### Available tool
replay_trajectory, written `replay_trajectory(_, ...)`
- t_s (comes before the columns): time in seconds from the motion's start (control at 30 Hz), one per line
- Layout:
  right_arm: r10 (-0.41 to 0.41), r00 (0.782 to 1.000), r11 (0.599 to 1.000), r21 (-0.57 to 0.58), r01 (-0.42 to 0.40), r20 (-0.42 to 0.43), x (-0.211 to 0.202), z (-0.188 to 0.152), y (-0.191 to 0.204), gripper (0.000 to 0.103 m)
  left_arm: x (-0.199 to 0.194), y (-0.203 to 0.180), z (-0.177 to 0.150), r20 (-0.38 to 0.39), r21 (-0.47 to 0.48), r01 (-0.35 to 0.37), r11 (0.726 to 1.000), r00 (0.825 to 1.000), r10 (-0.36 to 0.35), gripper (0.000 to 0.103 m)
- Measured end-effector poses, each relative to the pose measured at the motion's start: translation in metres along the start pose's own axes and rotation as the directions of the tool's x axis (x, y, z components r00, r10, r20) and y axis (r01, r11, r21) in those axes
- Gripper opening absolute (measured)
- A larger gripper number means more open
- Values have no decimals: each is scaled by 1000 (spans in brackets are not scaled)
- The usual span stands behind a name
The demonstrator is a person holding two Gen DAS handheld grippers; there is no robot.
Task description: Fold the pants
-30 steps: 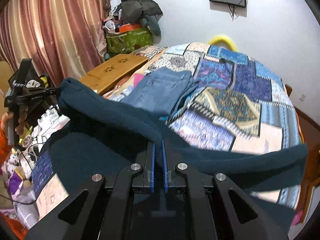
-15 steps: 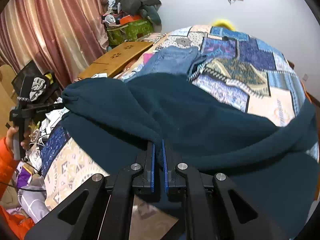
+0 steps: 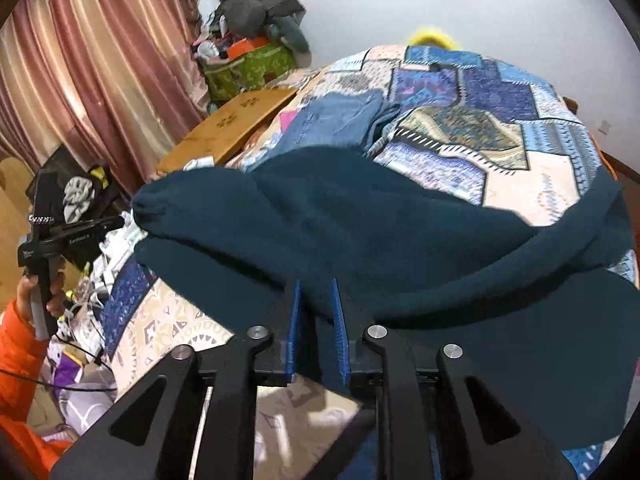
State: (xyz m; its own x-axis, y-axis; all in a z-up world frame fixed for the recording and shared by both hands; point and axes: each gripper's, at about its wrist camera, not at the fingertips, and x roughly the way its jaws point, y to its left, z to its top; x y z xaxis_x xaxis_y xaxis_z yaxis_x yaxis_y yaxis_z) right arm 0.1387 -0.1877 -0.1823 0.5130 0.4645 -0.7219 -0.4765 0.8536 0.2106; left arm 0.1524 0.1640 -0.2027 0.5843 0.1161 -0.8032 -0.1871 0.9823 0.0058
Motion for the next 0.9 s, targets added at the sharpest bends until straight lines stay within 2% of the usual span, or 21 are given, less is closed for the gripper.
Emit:
replay_trajectory(0.03, -15, 1000, 1000, 18, 14, 13, -6, 3, -7, 30, -3, -6, 7, 16, 11, 7, 1000, 1000, -7, 33)
replay_trajectory(0.07, -33, 999, 999, 43, 32, 30, -13, 6, -16, 41, -6, -11, 13, 30, 20, 12, 1000, 999, -13, 38)
replay_trajectory(0.13, -75, 995, 994, 81, 69, 68, -26, 11, -33, 54, -9, -23, 27, 54, 40, 28, 999, 998, -30, 56)
replay_trajectory(0.17, -106, 991, 990, 97, 98, 83, -32, 14, -42, 61, -9, -29, 33, 61, 49, 36, 998, 997, -39, 60)
replay_trajectory(0.23, -173, 980, 979, 127, 160, 101, -43, 20, -61, 68, -8, -40, 45, 69, 64, 49, 997, 996, -54, 75)
replay_trajectory(0.3, -236, 966, 963, 160, 217, 111, -54, 27, -85, 69, -3, -53, 58, 70, 77, 57, 995, 996, -63, 87)
replay_trajectory(0.43, -303, 947, 935, 223, 274, 107, -64, 46, -126, 70, 10, -78, 80, 78, 122, 90, 988, 992, -100, 90)
replay_trajectory(0.63, -387, 920, 887, 297, 352, 63, -56, 73, -191, 70, 37, -110, 113, 52, 177, 99, 979, 993, -109, 94)
replay_trajectory(0.7, -431, 902, 856, 327, 400, 26, -43, 82, -219, 70, 49, -120, 124, 44, 186, 99, 978, 993, -109, 94)
replay_trajectory(0.9, -453, 889, 810, 383, 444, -70, -2, 106, -282, 70, 85, -140, 136, -5, 197, 93, 976, 996, -93, 96)
